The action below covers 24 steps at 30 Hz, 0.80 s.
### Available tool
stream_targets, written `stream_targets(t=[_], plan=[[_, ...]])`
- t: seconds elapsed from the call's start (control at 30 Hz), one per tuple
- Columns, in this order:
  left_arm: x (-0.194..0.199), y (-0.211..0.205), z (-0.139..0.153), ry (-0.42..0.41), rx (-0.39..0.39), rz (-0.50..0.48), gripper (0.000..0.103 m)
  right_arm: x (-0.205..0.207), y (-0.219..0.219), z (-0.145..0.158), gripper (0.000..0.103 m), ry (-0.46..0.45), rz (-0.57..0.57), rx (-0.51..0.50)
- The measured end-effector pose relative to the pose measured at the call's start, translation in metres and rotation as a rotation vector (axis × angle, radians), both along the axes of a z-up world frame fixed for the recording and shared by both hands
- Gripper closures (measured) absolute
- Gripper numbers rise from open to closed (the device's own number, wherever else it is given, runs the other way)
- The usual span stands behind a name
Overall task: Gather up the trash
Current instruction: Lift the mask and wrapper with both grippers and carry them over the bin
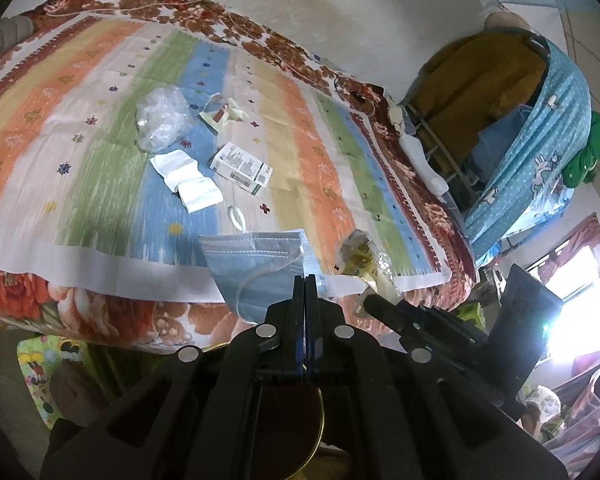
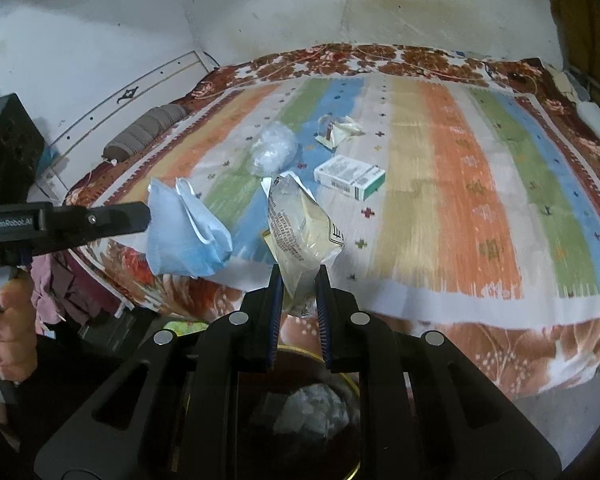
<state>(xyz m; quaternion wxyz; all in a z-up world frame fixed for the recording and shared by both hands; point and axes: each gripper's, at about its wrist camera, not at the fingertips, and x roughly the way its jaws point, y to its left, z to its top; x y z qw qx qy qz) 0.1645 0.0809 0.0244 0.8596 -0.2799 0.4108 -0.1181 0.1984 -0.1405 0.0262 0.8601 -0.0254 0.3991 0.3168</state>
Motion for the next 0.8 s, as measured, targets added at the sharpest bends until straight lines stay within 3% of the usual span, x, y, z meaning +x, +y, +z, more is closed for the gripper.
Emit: stream_targets(t=[0.57, 0.8], plan=[[-0.036, -0.023, -0.012, -0.007, -0.006, -0.042, 0.103, -0.040, -0.019, -0.019, 0.088, 0.041, -0.009, 0.019], [-0.051, -0.030, -0.022, 0.004, -0.026, -0.051, 0.103, -0.050, -0.028, -0.034, 0.088, 0.101, -0.035, 0.020]])
